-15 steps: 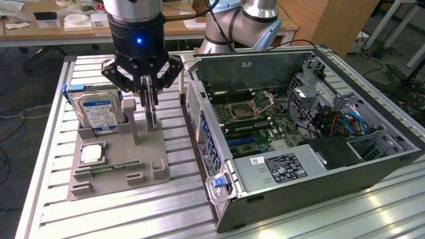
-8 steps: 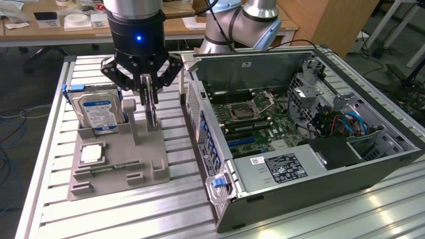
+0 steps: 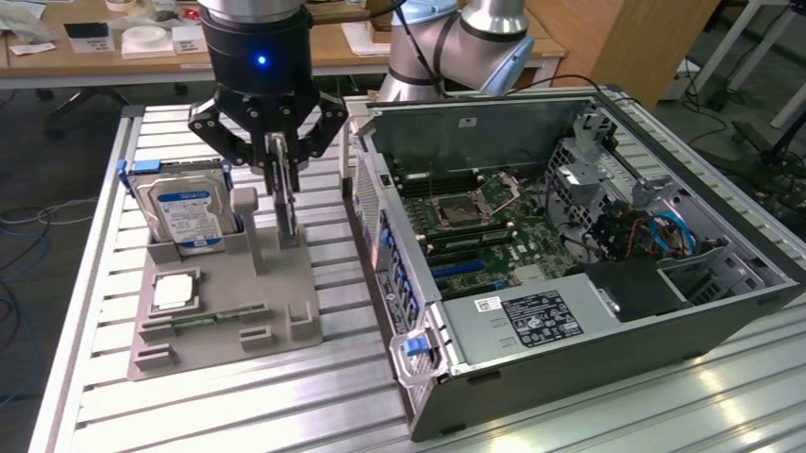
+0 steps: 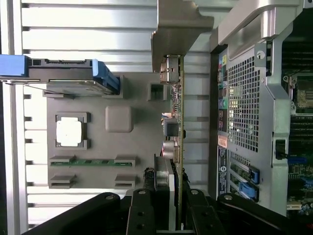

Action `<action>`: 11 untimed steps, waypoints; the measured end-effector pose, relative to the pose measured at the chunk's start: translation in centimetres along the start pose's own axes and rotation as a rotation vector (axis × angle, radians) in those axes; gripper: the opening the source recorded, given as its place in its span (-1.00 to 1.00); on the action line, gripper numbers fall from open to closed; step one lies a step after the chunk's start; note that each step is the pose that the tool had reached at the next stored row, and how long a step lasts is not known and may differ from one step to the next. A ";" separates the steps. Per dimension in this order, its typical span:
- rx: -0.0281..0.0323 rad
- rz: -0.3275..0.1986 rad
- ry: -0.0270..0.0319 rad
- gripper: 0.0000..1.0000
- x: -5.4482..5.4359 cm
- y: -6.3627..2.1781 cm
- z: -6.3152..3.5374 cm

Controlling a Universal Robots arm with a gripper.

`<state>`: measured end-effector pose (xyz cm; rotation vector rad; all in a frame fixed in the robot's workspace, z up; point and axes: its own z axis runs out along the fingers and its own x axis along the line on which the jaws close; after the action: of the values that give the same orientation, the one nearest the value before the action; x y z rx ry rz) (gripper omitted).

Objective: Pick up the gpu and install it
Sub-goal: 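Pick up the gpu and move the gpu toward the slot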

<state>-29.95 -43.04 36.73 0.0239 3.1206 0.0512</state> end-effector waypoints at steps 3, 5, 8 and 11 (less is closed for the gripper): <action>-0.0001 0.000 -0.0001 -0.44 0.0 0.02 -0.56; 0.0000 0.000 0.0000 -0.44 0.0 0.03 -0.91; -0.0001 0.000 -0.0001 -0.44 0.0 0.04 -1.35; 0.0000 0.000 -0.0001 -0.44 0.0 0.06 -1.80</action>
<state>-29.95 -43.04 38.53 0.0240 3.1205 0.0512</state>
